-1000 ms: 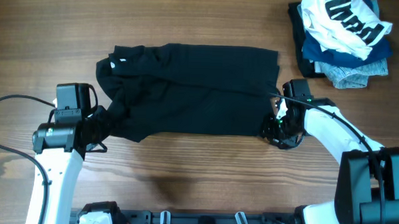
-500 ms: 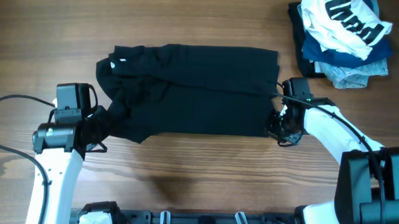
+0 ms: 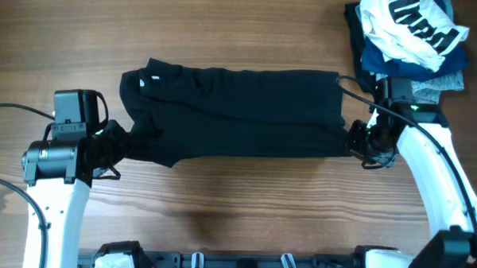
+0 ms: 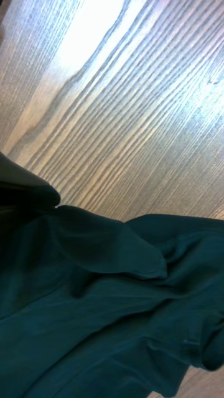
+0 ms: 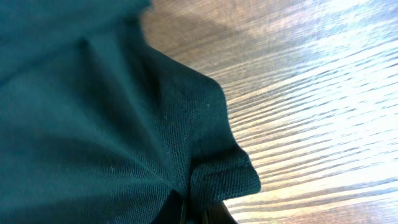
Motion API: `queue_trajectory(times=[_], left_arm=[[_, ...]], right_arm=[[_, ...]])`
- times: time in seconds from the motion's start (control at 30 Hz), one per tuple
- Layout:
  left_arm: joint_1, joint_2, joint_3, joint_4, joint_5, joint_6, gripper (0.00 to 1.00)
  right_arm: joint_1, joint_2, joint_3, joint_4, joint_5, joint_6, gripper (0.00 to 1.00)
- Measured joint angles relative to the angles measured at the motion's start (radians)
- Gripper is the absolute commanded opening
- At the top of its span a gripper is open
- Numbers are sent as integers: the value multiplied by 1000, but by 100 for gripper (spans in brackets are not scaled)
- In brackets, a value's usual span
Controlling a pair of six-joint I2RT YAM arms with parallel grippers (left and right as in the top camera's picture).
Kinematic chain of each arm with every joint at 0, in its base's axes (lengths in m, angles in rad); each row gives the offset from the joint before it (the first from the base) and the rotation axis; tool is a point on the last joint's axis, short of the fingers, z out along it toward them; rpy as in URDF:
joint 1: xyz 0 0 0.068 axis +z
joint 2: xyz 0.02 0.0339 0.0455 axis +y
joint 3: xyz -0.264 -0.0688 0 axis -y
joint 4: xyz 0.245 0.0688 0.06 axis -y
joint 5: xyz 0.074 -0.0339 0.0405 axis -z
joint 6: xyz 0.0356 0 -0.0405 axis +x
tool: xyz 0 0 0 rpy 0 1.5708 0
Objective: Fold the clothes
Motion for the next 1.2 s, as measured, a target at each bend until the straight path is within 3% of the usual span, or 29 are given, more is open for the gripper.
queue_trajectory(times=[0.33, 0.53, 0.87, 1.2], left_arm=[[0, 20, 2, 66, 0, 7, 4], [0, 183, 5, 142, -4, 11, 4], [0, 468, 5, 418, -7, 14, 4], [-19, 507, 6, 524, 35, 47, 4]], right_arm=[[0, -6, 5, 115, -22, -66, 4], [0, 58, 5, 219, -46, -94, 4], [-1, 214, 5, 438, -73, -125, 4], [-1, 271, 5, 548, -73, -129, 4]])
